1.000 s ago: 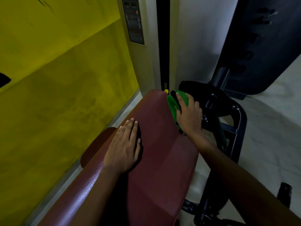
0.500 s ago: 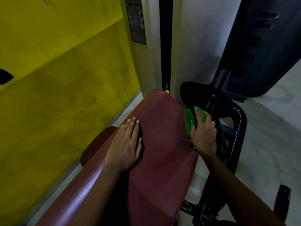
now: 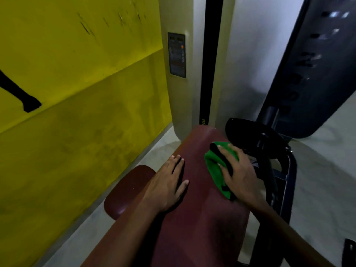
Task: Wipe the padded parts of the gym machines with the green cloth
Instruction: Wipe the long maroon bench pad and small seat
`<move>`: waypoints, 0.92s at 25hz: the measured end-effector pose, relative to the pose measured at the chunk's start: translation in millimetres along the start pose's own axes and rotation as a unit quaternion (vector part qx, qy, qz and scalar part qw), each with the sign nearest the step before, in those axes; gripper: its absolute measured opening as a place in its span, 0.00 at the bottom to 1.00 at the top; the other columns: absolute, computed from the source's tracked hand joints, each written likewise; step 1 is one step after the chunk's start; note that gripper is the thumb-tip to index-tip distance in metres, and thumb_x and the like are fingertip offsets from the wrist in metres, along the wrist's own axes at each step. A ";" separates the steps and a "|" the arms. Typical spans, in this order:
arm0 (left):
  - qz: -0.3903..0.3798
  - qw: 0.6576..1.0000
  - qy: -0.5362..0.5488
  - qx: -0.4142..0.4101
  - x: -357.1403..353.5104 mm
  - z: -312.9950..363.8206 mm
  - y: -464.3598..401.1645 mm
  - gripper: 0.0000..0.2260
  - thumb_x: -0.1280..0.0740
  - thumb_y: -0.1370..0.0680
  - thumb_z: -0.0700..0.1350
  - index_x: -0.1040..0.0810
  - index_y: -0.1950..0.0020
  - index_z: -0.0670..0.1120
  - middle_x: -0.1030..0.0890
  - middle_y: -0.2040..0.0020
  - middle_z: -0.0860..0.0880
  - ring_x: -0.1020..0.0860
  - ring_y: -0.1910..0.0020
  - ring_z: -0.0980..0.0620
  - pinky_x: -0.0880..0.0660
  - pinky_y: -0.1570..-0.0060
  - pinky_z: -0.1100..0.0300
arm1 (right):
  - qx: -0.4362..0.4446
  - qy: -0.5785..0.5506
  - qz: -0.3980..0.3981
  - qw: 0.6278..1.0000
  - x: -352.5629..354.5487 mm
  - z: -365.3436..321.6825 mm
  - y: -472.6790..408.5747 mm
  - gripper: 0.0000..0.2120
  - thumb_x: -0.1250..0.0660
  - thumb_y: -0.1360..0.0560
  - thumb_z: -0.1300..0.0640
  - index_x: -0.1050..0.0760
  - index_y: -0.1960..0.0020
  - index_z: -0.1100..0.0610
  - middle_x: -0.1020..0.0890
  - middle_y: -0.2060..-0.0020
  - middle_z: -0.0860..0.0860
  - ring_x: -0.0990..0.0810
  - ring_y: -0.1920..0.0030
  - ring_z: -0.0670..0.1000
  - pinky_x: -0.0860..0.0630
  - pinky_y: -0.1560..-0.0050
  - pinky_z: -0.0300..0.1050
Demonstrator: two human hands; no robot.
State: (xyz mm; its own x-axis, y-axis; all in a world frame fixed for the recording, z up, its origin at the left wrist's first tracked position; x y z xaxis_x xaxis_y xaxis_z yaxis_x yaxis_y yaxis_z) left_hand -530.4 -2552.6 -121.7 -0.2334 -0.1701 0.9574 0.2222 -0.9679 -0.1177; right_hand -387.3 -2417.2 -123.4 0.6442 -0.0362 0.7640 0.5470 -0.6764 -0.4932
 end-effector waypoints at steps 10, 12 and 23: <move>-0.091 0.977 0.194 -0.025 6.9 -56.6 41.5 0.37 0.37 0.23 0.60 0.50 0.21 0.47 0.48 0.22 0.52 0.49 0.24 0.57 0.51 0.30 0.68 | 0.074 0.205 -0.019 0.976 -28.8 -139.5 28.4 0.28 0.34 0.34 0.50 0.29 0.34 0.43 0.25 0.37 0.53 0.25 0.57 0.55 0.30 0.63 0.48; -0.098 0.977 0.183 -0.042 6.4 -56.4 40.8 0.38 0.37 0.23 0.61 0.50 0.21 0.46 0.48 0.22 0.50 0.49 0.24 0.56 0.51 0.30 0.67 | 0.054 0.238 -0.039 0.969 -33.4 -144.9 23.2 0.26 0.32 0.36 0.51 0.25 0.38 0.41 0.23 0.38 0.51 0.25 0.58 0.55 0.31 0.64 0.47; -0.070 0.966 0.107 -0.223 -5.2 -46.6 15.7 0.48 0.57 0.27 0.73 0.36 0.29 0.32 0.33 0.29 0.34 0.32 0.30 0.39 0.40 0.33 0.55 | -0.085 0.322 -0.125 0.935 -66.3 -109.0 -75.2 0.19 0.38 0.24 0.52 0.28 0.34 0.41 0.29 0.33 0.51 0.31 0.40 0.60 0.36 0.49 0.53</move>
State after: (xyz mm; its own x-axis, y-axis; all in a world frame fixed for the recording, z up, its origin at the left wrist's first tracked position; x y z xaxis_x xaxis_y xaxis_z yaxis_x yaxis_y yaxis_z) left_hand -569.8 -2575.5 -140.8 -0.4331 -0.0193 0.9011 -0.2457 -0.9594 -0.1387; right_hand -529.5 -2444.1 -91.7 0.0227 -0.2587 0.9657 0.5093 -0.8282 -0.2339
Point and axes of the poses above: each hand's wrist, its own y-axis away from the middle knuckle, its own x-axis out of the back of the hand, z = x × y, the point moved 9 cm from there along -y, towards the middle knuckle
